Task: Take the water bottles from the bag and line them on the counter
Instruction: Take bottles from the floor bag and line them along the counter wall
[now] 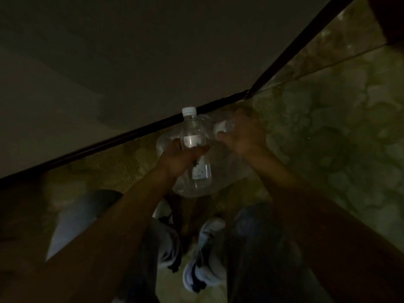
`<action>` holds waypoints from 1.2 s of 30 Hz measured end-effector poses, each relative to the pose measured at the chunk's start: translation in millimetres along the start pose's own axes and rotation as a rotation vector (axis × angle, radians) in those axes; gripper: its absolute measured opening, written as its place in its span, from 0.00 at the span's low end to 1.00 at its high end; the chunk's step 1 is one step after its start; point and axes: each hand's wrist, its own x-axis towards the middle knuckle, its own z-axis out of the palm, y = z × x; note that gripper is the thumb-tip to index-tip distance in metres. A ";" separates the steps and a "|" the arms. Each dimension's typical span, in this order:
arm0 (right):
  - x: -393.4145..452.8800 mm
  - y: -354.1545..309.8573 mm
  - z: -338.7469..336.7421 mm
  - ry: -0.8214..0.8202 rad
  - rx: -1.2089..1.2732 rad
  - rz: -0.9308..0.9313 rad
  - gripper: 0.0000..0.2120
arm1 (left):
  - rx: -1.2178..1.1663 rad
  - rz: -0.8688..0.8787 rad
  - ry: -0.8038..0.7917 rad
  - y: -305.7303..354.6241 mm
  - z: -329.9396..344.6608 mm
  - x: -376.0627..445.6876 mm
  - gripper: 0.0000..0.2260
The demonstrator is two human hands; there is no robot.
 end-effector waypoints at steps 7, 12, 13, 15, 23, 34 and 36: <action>-117.6 -62.5 -140.9 -0.276 1.075 0.594 0.14 | -0.328 -0.107 0.118 108.9 -3.0 -144.3 0.13; -214.2 -127.2 -229.8 -0.424 1.443 0.667 0.10 | -0.498 -0.102 -0.006 182.5 -18.5 -259.8 0.19; -229.0 -137.0 -243.4 -0.441 1.493 0.659 0.11 | -0.526 -0.080 -0.027 193.5 -23.1 -280.0 0.20; -255.4 -163.1 -265.5 -0.484 1.651 0.663 0.11 | -0.580 -0.022 -0.064 212.6 -32.5 -316.3 0.18; -315.0 -228.7 -305.0 -0.572 1.638 0.248 0.19 | -0.636 0.222 -0.173 256.8 -64.7 -418.7 0.13; -425.2 -269.1 -313.7 -0.774 1.278 -0.110 0.28 | -0.559 0.499 -0.039 205.0 -94.5 -560.2 0.25; -447.4 -292.4 -312.8 -0.673 1.170 -0.153 0.36 | -0.505 0.577 0.040 202.1 -101.7 -588.6 0.22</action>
